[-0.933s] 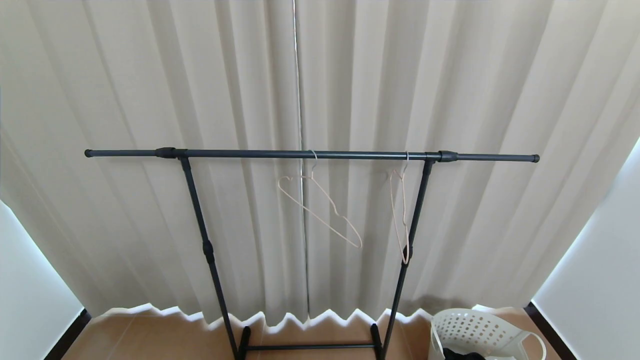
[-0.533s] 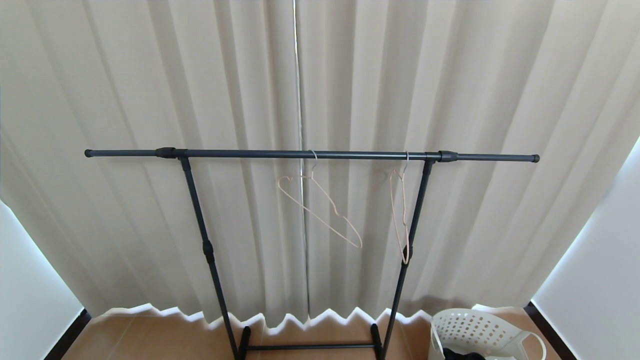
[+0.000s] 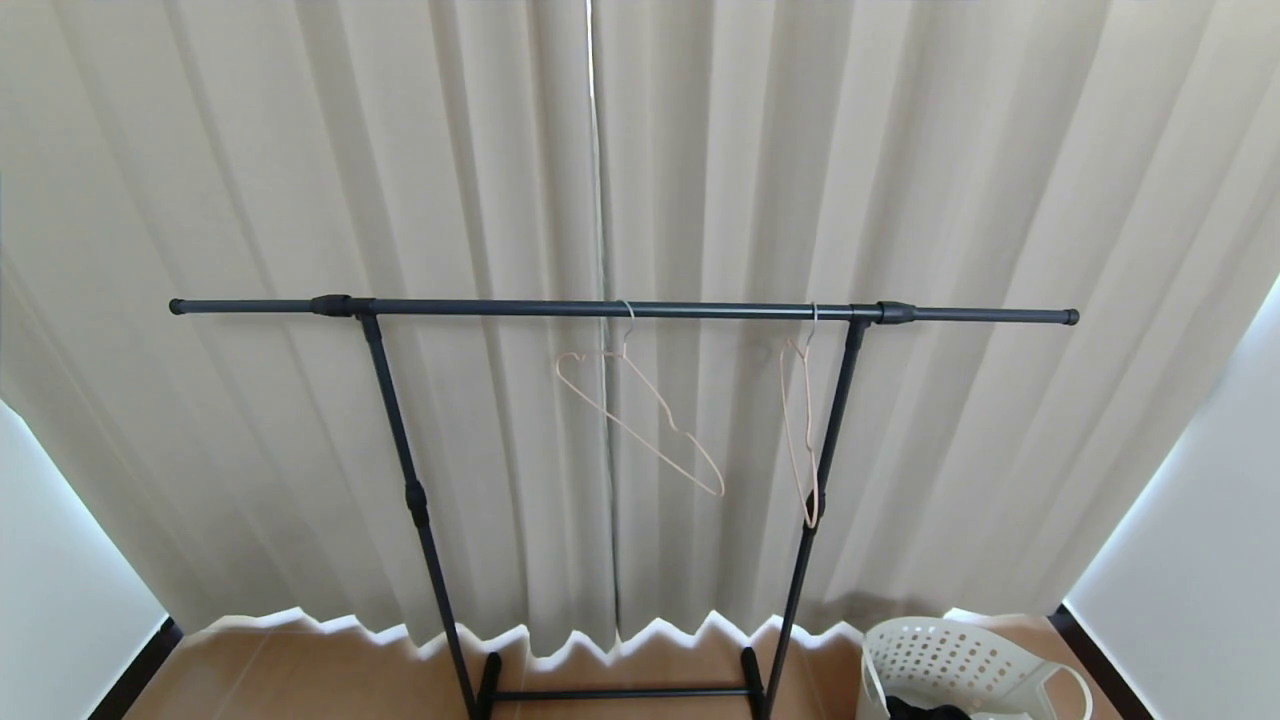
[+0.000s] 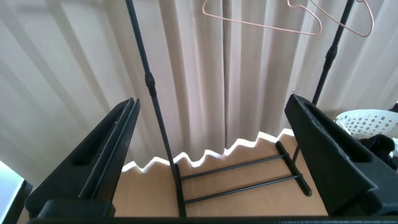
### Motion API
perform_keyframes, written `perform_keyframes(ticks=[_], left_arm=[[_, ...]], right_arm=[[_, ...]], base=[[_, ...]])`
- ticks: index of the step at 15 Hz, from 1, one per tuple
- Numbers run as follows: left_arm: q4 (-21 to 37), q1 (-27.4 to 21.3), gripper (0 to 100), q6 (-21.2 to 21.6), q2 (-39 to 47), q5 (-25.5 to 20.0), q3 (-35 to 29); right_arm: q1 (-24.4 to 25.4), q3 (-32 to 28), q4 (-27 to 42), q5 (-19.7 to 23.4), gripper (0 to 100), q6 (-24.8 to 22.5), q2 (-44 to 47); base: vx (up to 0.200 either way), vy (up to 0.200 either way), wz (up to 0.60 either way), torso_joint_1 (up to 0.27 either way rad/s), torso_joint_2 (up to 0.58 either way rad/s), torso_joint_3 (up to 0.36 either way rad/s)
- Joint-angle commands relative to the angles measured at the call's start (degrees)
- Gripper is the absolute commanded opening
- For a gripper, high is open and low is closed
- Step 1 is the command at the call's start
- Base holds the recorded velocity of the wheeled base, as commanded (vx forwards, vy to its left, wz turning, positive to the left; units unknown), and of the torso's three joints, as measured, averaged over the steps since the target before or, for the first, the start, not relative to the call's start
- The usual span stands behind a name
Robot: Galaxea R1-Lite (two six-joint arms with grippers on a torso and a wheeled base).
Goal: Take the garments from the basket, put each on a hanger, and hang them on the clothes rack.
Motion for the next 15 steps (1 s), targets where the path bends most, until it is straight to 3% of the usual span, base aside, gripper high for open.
perform_keyframes(ticks=[1,6,15], left_arm=[[0.0,0.0,100,0.1,0.0,-0.1,0.0],[0.0,0.0,100,0.1,0.0,-0.2,0.0],[0.0,0.0,100,-0.3,0.0,-0.1,0.0]], right_arm=[[0.0,-0.1,0.0,0.0,100,0.0,0.0],[0.0,-0.1,0.0,0.0,100,0.0,0.0],[0.0,-0.1,0.0,0.1,100,0.2,0.0]], base=[[0.000,0.000,0.00,0.000,0.00,0.000],[0.000,0.000,0.00,-0.035,0.08,0.042],[0.000,0.000,0.00,-0.129,0.30,0.168]])
